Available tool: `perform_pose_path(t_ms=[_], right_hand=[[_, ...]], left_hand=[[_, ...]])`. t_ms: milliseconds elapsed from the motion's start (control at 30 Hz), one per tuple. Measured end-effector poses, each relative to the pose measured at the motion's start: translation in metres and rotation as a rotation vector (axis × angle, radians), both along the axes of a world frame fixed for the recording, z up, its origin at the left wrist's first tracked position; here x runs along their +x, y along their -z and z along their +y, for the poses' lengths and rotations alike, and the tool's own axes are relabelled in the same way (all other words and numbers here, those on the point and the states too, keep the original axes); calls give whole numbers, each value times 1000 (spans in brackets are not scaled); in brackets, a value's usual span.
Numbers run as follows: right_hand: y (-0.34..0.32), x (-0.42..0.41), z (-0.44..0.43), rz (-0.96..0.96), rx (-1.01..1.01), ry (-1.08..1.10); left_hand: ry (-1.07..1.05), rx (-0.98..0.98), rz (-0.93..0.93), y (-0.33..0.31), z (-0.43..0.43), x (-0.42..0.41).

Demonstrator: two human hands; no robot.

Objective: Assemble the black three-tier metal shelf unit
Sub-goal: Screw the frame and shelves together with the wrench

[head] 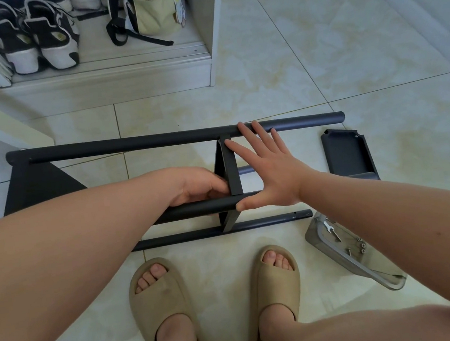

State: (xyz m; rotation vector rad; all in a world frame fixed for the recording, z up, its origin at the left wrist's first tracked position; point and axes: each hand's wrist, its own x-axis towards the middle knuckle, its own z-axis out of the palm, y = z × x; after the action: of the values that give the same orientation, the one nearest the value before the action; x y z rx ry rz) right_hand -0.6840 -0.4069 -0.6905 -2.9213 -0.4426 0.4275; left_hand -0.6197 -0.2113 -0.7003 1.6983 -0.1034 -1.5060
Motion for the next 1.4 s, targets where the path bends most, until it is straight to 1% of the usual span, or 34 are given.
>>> perform_pose_path(t_ms=[100,233,333,433,633,800,900,1000,1233,1333,1400], right_hand=[[0,0,0,1,2,2],[-1,1,0,2,-6,1],[-1,1,0,3,-2,0],[0,0,0,1,5,2],[-1,1,-1,0,6,3],[-1,1,0,2,0,3],[-1,1,0,5,4,3],[-1,1,0,5,6,4],[-1,1,0,6,2,2],[-1,2,0,7,-1,2],[-1,1,0,6,1,0]], left_hand=[[12,-32,-9,0,2,1],[-61,-88,8,7,5,3],[-28,-40,29,8,4,3],[7,19,9,5,2,1],[2,-24,-35,5,2,2],[-80,-93,34,10,4,4],[-40,-20,65,6,3,3],[5,22,25,5,2,2],[-28,-58,-5,6,2,2],[-75,-69,42,7,3,2],[-55,-26,76,6,3,2]])
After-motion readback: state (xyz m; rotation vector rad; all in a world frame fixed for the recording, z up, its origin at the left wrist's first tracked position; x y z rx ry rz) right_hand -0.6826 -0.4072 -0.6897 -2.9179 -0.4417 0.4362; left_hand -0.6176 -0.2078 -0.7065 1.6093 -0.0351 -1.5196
